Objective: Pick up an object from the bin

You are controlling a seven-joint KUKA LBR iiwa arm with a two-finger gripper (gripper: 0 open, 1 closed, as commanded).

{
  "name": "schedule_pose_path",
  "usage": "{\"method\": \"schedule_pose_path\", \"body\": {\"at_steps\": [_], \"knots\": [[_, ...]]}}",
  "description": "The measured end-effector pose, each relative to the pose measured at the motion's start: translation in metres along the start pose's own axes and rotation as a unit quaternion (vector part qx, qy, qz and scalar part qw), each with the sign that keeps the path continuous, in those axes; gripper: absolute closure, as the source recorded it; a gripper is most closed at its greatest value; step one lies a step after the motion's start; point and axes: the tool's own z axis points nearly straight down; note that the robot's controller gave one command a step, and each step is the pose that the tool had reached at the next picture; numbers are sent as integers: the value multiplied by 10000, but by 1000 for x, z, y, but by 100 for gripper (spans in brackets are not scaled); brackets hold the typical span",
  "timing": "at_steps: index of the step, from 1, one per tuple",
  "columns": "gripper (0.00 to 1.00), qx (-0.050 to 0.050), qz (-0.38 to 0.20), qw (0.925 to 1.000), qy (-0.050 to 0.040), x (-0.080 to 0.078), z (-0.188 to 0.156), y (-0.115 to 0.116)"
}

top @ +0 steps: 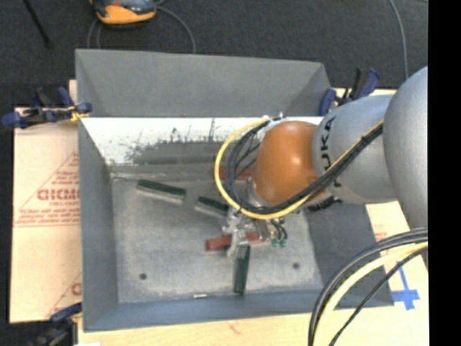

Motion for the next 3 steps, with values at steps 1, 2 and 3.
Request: {"method": "schedule_pose_path", "body": {"at_steps": [1,2,3], "knots": [[100,5,112,9999,53,10,-160,22],[100,5,130,9999,90,12,-157,22],[100,5,133,9999,91,12,-157,21]]}}
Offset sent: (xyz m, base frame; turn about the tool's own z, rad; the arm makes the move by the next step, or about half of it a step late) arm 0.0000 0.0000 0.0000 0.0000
